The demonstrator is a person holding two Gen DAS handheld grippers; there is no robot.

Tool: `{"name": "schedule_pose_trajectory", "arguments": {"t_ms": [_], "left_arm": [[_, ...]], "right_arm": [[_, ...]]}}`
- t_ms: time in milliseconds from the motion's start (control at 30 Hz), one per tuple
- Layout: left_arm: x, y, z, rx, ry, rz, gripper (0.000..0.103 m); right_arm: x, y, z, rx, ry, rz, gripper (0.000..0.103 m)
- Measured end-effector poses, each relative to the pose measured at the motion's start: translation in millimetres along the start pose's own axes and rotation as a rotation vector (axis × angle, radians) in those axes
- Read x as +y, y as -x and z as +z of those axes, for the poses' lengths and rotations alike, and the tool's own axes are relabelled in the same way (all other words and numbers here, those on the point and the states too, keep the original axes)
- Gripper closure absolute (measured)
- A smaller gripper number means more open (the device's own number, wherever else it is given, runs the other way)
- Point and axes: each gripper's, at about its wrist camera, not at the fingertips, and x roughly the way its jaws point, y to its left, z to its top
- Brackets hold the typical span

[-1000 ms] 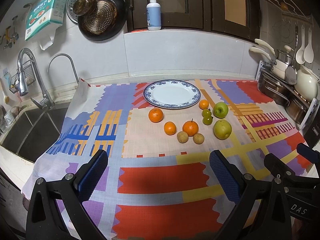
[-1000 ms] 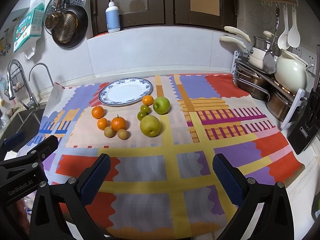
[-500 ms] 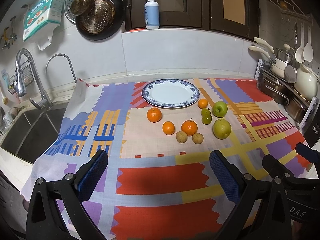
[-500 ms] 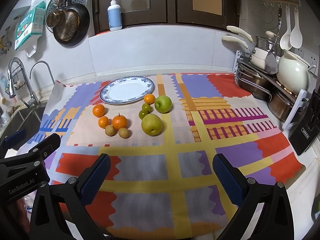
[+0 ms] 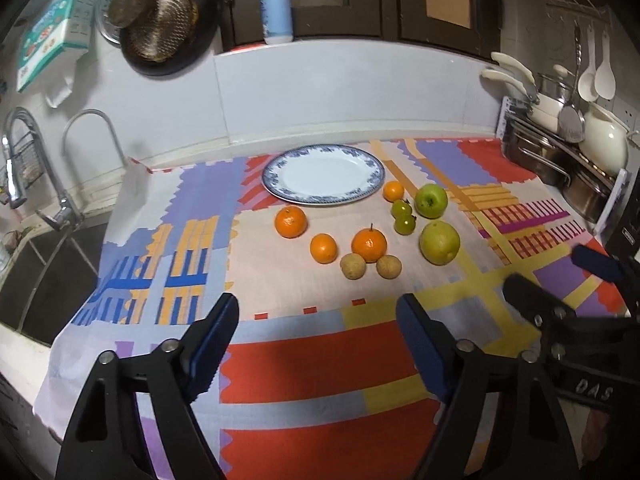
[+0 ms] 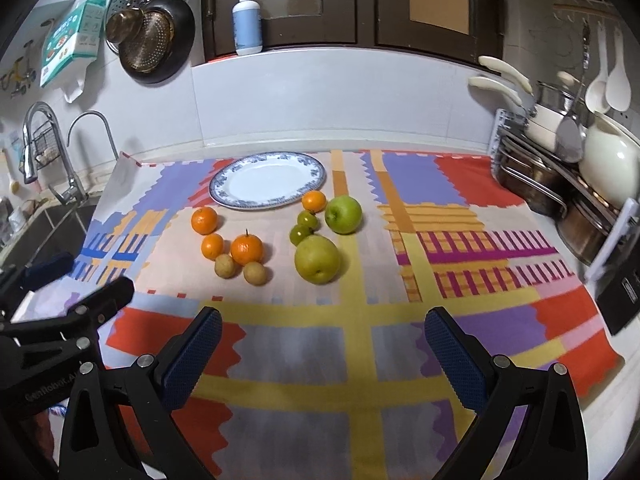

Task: Organize fruits
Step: 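Move the left tool to a small brown fruit while the right tool approaches the yellow-green pear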

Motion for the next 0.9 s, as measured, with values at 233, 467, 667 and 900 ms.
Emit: {"name": "schedule_pose_trajectory", "arguments": {"t_ms": [233,467,667,900], "left_arm": [[2.4,-26.2,13.8,-0.01,-0.092,-0.075,0.042],[2.1,-57.3,24.3,0.001,-0.148,-0.162,0.046],[-5.2,-83.4,26.1,0.027,-0.159,-0.174,0.052],[-8.7,-118.3,21.7,0.122,-0.111,-0.185,0.062]], "right_arm": [[14.1,-23.9,11.5,0.01,0.01,-0.011,0.01],[17.6,-57.7,18.0,0.071,-0.027,-0.051,0.015],[10.8,-86.4,21.1,0.128,-0.015,-0.027,0.02],[1.2,-120.7,21.6,0.198,-0.008,0.025,0.024]]}}
